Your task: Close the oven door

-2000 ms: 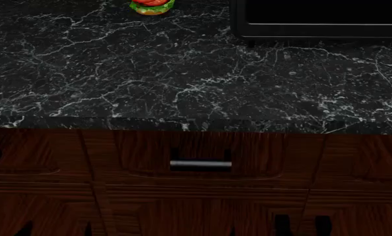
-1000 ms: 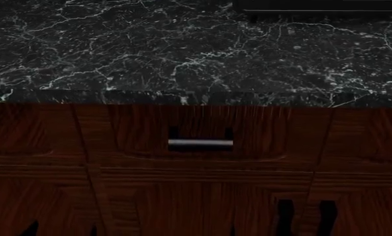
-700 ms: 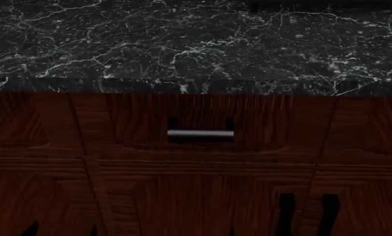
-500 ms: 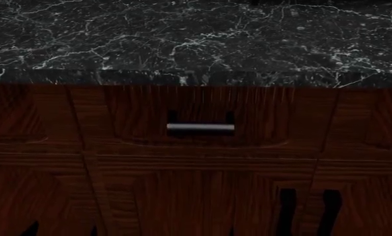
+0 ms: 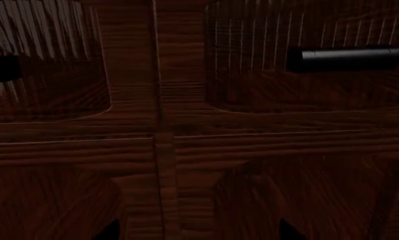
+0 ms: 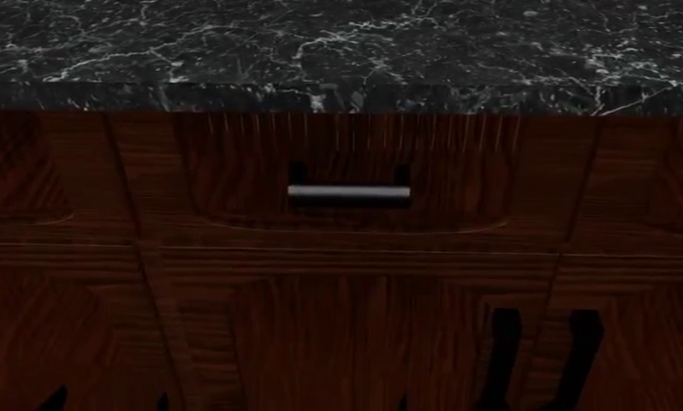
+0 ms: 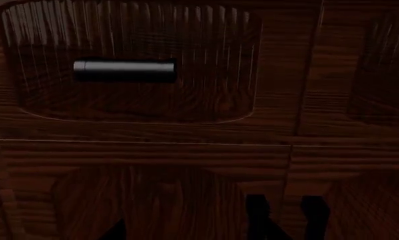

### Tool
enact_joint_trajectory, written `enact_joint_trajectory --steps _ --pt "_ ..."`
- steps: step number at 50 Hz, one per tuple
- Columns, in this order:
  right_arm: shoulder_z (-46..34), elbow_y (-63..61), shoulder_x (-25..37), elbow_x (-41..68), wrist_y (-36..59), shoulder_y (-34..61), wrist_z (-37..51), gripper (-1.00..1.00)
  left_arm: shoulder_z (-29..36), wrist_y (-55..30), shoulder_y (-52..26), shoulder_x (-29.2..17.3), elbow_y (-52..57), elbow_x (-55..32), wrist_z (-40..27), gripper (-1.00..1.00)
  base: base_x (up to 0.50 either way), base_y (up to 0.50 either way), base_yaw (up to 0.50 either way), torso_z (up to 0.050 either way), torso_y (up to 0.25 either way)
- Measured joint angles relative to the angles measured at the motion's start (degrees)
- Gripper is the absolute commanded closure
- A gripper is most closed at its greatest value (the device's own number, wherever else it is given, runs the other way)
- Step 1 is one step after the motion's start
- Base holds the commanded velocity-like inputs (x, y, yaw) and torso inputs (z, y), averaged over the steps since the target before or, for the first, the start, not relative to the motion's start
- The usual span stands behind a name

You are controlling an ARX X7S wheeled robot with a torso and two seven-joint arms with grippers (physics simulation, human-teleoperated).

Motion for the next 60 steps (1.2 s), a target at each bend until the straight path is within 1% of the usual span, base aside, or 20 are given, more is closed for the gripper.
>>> enact_joint_trajectory --steps 60 --pt "-2.39 -0.16 2.02 1.96 -0.49 0.17 2.41 -1.00 2.62 0.76 -0.18 -2.06 0.07 -1.67 -2.26 -1.00 0.00 0.00 0.00 -0.050 0.000"
